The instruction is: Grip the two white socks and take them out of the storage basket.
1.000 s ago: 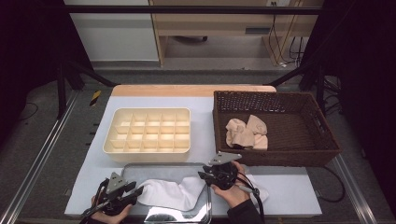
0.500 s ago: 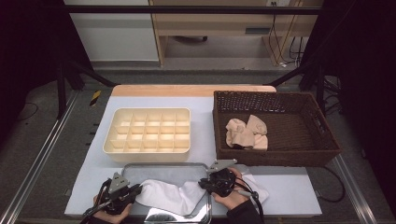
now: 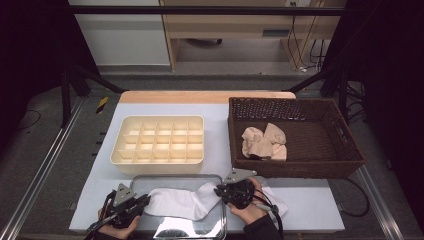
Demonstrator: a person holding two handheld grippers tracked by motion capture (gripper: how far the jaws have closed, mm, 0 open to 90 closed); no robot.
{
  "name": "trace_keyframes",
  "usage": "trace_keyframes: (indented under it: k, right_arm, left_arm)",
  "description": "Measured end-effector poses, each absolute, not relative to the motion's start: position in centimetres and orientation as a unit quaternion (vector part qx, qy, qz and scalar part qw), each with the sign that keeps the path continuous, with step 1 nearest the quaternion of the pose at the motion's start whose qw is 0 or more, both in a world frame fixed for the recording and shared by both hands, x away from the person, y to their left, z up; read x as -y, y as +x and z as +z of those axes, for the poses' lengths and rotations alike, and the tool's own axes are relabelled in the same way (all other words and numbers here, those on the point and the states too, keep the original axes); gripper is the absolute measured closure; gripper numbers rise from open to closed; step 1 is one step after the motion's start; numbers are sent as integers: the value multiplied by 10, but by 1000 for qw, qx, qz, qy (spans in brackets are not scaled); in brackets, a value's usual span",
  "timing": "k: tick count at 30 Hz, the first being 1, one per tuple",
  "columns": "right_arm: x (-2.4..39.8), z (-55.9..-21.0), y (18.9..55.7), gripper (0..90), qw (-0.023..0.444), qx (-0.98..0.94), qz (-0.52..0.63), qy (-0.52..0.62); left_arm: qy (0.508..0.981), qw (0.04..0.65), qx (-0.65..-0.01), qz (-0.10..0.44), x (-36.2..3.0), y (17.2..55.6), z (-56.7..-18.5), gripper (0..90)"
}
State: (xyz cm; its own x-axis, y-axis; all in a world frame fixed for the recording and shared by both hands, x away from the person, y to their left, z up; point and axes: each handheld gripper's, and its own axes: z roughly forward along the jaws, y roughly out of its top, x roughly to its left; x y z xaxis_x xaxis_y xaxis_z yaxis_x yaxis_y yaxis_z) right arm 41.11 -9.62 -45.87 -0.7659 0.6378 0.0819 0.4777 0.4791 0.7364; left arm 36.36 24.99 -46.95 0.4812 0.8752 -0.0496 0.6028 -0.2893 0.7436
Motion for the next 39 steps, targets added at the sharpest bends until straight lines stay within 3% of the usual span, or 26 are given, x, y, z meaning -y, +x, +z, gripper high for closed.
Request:
trace_keyframes:
  k: [6,13,21,28,39]
  right_arm:
    - [97,-464,402,725,59,-853,400,330]
    - [106,-450,404,741,91,-825,438,345]
    - [95,-474,405,679,93,-851,394,334]
    - [88,-476,400,827,88,-859,386,324]
    - [115,-459,418,834,155,-821,395,382]
  left_arm:
    - [774,368,-481,184,-255,363,-468,825]
    - [769,381,-478,186,-257,363,-465,788]
    - [774,370,-480,184,-258,365,-467,780]
    - [780,356,-483,177,-258,367,-470,840]
    - [776,370,-480,171,-257,371,-470,854]
